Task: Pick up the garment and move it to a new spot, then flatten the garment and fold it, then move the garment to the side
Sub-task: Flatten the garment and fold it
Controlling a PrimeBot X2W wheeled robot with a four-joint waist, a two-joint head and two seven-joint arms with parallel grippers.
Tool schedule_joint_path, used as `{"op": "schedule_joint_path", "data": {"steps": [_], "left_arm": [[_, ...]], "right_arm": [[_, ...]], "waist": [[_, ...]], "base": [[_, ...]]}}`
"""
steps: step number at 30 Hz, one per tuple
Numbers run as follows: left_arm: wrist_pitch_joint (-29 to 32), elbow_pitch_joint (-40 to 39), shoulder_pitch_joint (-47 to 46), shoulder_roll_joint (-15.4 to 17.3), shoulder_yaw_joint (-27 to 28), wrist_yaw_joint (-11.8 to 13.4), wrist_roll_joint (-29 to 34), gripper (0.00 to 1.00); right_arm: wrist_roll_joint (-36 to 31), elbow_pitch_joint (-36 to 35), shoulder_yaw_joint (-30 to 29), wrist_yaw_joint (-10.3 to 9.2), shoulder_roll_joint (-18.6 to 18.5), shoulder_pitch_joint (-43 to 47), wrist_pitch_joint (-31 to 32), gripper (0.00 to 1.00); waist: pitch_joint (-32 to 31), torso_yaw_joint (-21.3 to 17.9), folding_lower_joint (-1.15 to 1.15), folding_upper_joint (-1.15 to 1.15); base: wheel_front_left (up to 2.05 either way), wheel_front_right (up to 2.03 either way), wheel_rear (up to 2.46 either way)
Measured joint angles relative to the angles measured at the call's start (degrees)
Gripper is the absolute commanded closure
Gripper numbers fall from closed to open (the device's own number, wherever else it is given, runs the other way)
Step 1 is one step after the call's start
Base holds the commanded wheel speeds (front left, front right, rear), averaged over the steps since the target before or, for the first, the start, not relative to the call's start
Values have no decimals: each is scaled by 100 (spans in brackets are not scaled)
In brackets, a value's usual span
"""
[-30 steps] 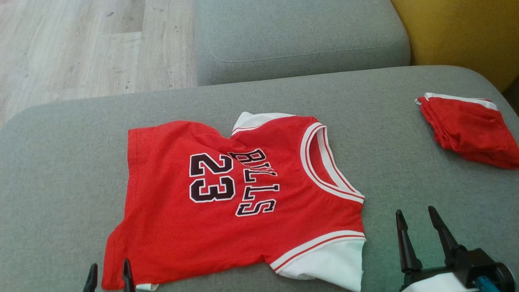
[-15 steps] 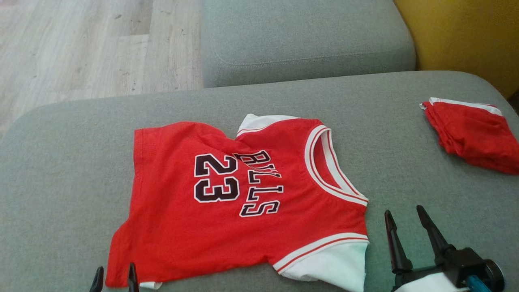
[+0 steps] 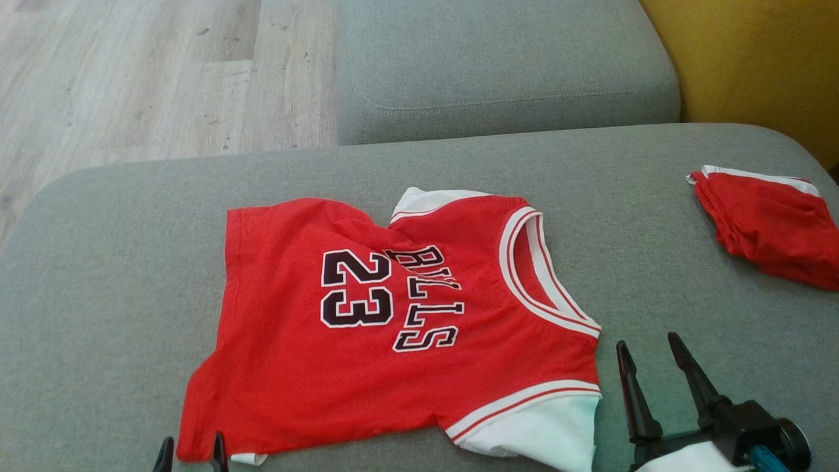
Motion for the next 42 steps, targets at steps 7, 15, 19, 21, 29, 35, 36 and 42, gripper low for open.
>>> {"op": "schedule_joint_path", "data": {"steps": [7, 15, 19, 21, 29, 35, 36, 42], "left_arm": [[0, 66, 8, 0, 1, -2, 75, 0], [431, 236, 48, 112, 29, 14, 291, 0], [1261, 33, 49, 267, 14, 14, 302, 0], [1624, -114, 53, 320, 10, 14, 293, 0], [2268, -614, 102, 424, 160, 122, 109, 0], [2397, -631, 81, 522, 171, 158, 68, 0], [2398, -630, 78, 523, 166, 158, 42, 0], [2439, -482, -76, 528, 124, 155, -8, 0]], "right_arm": [[88, -107, 141, 0, 0, 0, 0, 0], [132, -487, 693, 0, -54, 42, 904, 0], [122, -653, 926, 0, -371, 322, 2031, 0], [167, -710, 975, 0, -501, 600, 2466, 0], [210, -821, 1049, 0, -686, 1132, 3277, 0], [209, -660, 1241, 0, -609, 896, 3266, 0], [211, -600, 1260, 0, -572, 841, 3265, 0], [260, -242, 1329, 0, -505, 691, 3181, 0]], "waist": [[-8, -14, 0, 0], [-58, -70, 0, 0], [-17, -62, 0, 0], [17, -63, 0, 0], [205, -150, 0, 0], [333, -193, 0, 0], [348, -186, 0, 0], [443, -114, 0, 0]], "base": [[0, 0, 0], [0, 0, 0], [0, 0, 0], [0, 0, 0], [0, 0, 0], [0, 0, 0], [0, 0, 0], [0, 0, 0]]}}
